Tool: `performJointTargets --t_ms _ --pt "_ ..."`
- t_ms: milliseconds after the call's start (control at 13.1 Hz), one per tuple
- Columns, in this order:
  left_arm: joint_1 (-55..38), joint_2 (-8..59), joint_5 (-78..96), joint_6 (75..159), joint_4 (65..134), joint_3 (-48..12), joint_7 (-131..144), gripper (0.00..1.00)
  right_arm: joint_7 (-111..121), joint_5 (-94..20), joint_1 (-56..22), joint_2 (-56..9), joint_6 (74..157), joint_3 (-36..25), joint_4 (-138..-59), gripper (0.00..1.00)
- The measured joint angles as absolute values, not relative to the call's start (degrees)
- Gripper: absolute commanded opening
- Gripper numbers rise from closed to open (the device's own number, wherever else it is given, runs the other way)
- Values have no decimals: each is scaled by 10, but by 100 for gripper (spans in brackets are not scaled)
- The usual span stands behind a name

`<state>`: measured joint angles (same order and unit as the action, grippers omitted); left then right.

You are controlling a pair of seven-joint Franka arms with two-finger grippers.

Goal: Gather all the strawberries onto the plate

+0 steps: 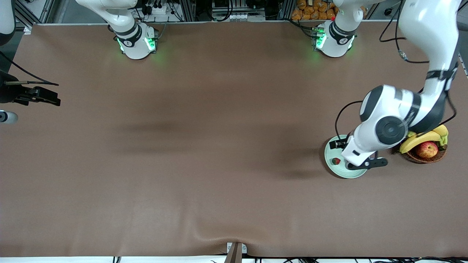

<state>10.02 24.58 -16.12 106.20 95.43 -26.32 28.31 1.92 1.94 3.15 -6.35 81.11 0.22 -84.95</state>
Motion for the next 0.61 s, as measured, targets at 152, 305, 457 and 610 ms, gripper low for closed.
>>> performJointTargets --t_ms 152,305,457,610 --pt "100 204 -149 1021 920 -265 283 100 19 18 31 -64 808 3 -850 100" --pt "102 168 -141 965 881 -266 283 100 19 16 30 -64 808 4 -850 100" --pt "105 147 -110 914 845 -266 283 100 19 14 29 -64 807 5 -849 100" --pt "116 129 -81 895 826 -265 283 100 19 14 22 -64 804 6 -849 100"
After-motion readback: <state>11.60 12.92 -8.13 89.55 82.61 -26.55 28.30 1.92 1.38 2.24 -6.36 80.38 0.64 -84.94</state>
